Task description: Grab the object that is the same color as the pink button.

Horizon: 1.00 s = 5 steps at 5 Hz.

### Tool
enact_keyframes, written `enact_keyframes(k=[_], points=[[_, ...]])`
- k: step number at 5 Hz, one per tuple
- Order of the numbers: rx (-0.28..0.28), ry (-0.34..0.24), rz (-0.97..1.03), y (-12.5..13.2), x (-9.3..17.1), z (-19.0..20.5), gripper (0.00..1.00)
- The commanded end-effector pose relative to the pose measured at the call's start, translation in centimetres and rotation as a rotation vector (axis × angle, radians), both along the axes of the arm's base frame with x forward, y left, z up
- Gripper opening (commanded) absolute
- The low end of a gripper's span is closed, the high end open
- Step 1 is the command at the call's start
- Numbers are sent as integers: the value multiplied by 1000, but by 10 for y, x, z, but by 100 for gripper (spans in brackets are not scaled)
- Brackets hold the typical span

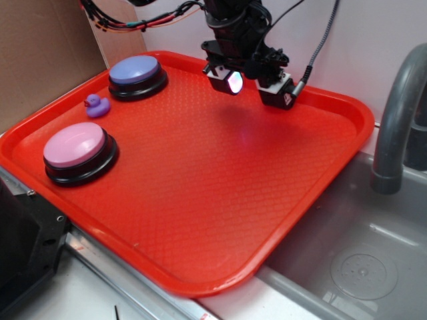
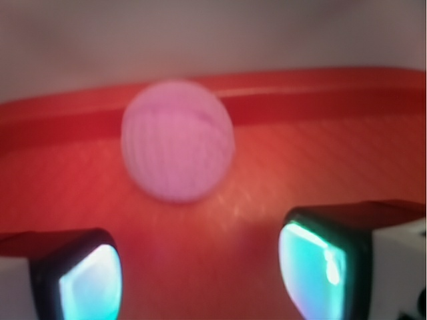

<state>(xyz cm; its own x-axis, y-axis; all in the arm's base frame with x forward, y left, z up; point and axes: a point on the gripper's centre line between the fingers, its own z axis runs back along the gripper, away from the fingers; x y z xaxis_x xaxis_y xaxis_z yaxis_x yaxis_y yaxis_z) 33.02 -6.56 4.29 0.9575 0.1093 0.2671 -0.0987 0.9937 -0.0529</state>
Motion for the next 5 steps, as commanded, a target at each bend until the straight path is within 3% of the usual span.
enact_keyframes(k=[1,2,3,4,5], points=[[30,-71,-46,-8,32,9,100],[44,-77,-55,-13,36,6,94],[45,-81,-33,-12,36,5,0],[51,-84,-19,-12,32,6,0],[59,-47,-3,-6,16,16,0]])
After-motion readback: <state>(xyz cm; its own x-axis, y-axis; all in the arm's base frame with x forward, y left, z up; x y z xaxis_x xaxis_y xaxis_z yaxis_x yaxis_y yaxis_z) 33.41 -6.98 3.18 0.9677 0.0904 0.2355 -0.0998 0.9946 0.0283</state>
